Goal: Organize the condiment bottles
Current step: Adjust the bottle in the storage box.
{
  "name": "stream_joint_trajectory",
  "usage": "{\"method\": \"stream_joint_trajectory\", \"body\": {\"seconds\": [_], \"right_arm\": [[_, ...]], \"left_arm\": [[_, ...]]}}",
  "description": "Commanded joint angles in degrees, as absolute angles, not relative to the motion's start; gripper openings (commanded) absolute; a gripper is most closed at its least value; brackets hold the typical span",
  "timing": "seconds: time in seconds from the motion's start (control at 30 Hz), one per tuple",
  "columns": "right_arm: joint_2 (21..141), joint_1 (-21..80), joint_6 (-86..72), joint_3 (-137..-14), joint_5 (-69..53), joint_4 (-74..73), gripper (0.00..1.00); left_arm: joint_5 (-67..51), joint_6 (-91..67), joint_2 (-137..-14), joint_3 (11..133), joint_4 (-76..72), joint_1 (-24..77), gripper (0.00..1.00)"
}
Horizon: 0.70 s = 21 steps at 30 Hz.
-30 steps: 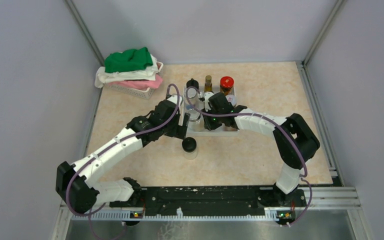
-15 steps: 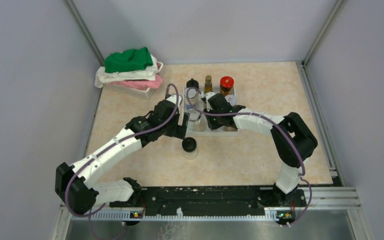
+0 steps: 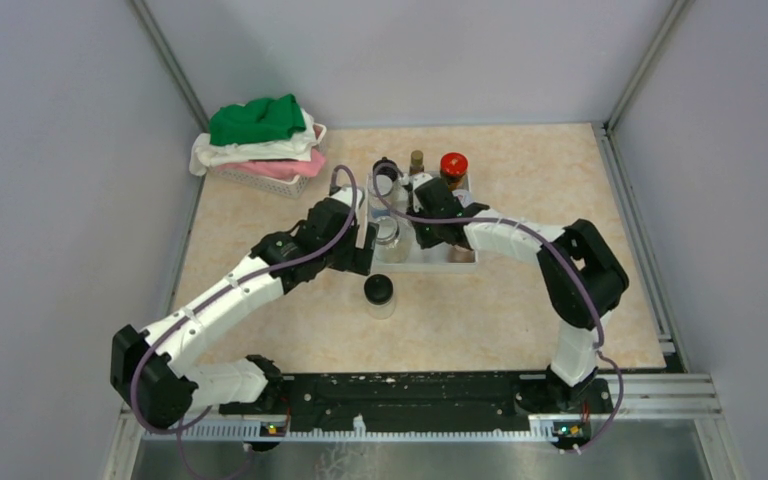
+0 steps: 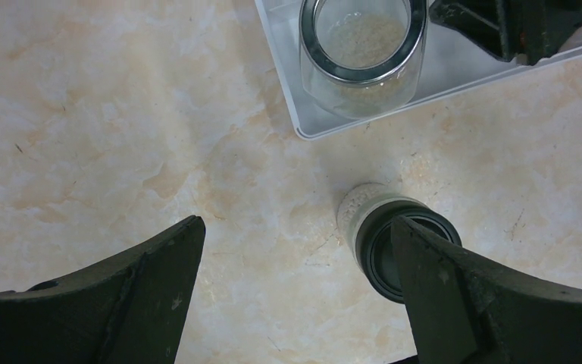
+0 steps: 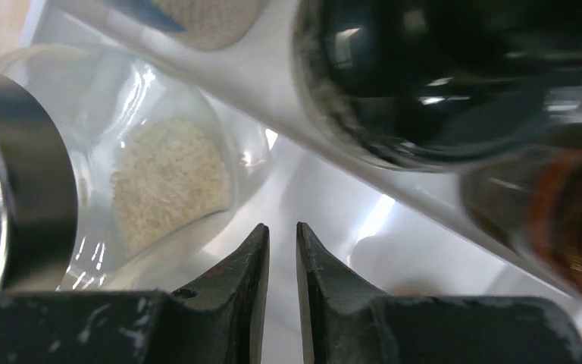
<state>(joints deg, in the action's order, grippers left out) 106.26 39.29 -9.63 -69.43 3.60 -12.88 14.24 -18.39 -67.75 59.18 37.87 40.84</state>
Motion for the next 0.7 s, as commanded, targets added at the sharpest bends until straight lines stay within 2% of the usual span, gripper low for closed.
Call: {"method": "stream_joint_trajectory", "body": {"seconds": [0.0,0.17,0.37,0.4,0.47,0.6,0.67], "right_arm": [[96.1,36.3,-8.4,-70.4,8.7,-11.9,0.2],[87.8,32.4,-6.7,-70.2,12.9,-10.0,0.21],[86.2,27.4,-6.2,-70.4,14.3,-8.5,0.22],[86.5,26.9,-6.0,-70.2,14.2,-8.2,0.24],[87.2,26.3,-5.8,-69.6,14.4,-7.5,0.34],[87.7,25.1,-5.9,-67.8,14.0,-6.2,0.45],[87.4,24.8,-5.9,-67.7,12.8,-6.8,0.45]], "left_arm": [[13.5,-16.7,-70.1,61.1,32.5,39.5,0.99],[10.0,-14.5,-74.9,61.7,27.7,36.2,0.99],[4.2,-12.2,-80.2,63.0,23.8,30.0,0.99],[3.0,-12.2,-81.0,63.5,23.8,29.2,0.99],[1.7,-12.1,-82.1,64.3,24.0,28.2,0.99],[0.4,-11.5,-83.3,65.5,25.8,28.1,0.99],[-0.5,-11.2,-83.5,65.5,26.4,28.1,0.99]]}}
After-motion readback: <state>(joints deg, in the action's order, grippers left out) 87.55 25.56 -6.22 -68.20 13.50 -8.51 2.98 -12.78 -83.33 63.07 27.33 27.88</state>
